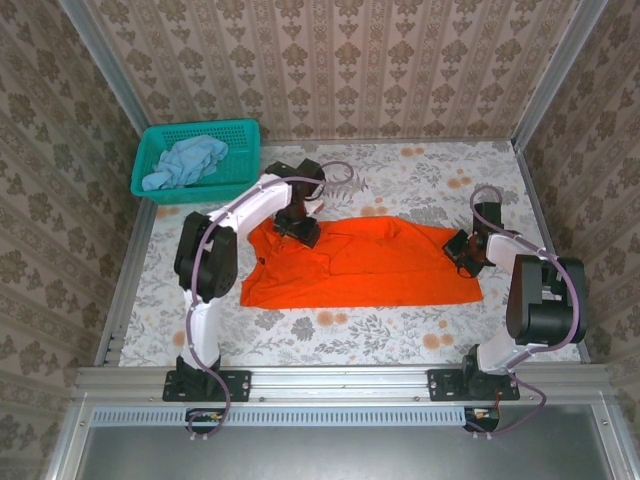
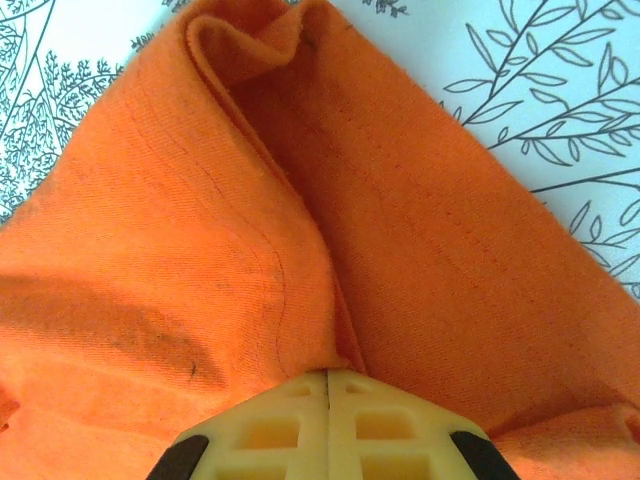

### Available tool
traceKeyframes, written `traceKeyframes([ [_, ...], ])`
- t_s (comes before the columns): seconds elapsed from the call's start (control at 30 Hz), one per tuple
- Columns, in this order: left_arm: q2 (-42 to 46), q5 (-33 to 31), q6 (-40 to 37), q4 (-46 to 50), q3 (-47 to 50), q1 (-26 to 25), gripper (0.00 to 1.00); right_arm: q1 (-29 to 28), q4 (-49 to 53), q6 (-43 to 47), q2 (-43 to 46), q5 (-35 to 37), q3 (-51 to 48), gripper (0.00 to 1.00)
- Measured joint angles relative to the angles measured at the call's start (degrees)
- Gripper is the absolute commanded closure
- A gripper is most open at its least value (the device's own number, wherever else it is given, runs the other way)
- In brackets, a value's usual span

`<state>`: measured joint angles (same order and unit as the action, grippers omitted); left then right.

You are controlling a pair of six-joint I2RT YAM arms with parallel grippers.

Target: Fold and stack the t-shirts

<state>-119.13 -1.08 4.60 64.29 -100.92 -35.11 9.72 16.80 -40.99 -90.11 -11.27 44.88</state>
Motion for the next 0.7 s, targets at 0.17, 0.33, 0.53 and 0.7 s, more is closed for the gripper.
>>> traceKeyframes([
  [0.17, -1.57, -4.04, -2.12, 0.66, -0.07, -1.11, 0.44, 0.00, -0.02, 0.00, 0.00, 0.00, 0.00, 1.00],
  [0.33, -2.75, -7.74, -3.08, 0.98, -0.85, -1.81, 0.47, 0.00, 0.00, 0.02, -0.28, 0.00, 0.00, 1.00],
  [0.53, -5.40, -9.97, -3.56, 1.01, -2.71, -3.23, 0.53, 0.00, 0.00, 0.02, -0.76, 0.02, 0.02, 1.00],
  [0.7, -5.70, -11.23, -4.09, 1.05, -2.75, -3.82, 0.61, 0.00, 0.00, 0.02, -0.76, 0.02, 0.04, 1.00],
])
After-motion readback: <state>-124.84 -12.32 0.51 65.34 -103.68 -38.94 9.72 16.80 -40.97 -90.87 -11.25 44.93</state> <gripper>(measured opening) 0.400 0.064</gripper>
